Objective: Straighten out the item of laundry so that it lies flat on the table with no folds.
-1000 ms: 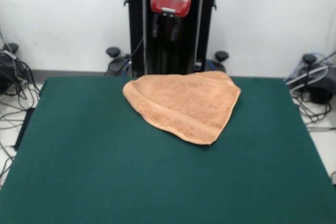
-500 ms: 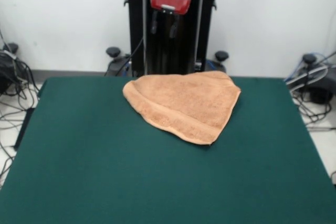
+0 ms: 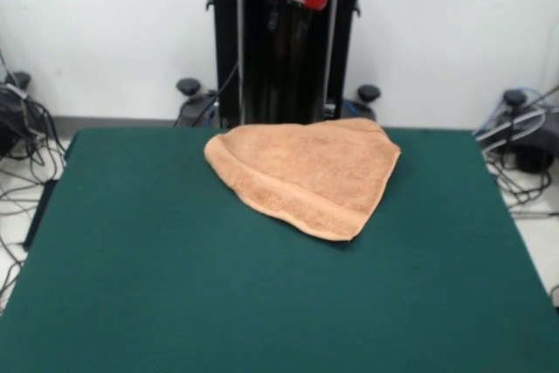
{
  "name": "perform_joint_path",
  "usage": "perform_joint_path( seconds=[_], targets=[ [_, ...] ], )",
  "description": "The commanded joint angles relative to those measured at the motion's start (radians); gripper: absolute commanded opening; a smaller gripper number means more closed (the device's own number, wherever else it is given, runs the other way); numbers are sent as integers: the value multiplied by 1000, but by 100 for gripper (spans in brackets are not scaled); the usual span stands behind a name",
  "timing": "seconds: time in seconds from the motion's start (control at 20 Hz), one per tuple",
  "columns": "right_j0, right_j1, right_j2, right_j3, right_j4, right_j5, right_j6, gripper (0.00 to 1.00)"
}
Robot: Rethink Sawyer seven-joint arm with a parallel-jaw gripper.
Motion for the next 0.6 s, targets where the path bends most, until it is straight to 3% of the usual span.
perform_joint_path(
  seconds=[0.05, 0.35, 0.6],
  targets=[
    [13, -137, 154, -193, 78, 198, 96, 100],
    [14, -138, 158, -279, 64, 287, 93, 100],
    [-5, -103, 172, -321, 58, 276, 97, 100]
  ],
)
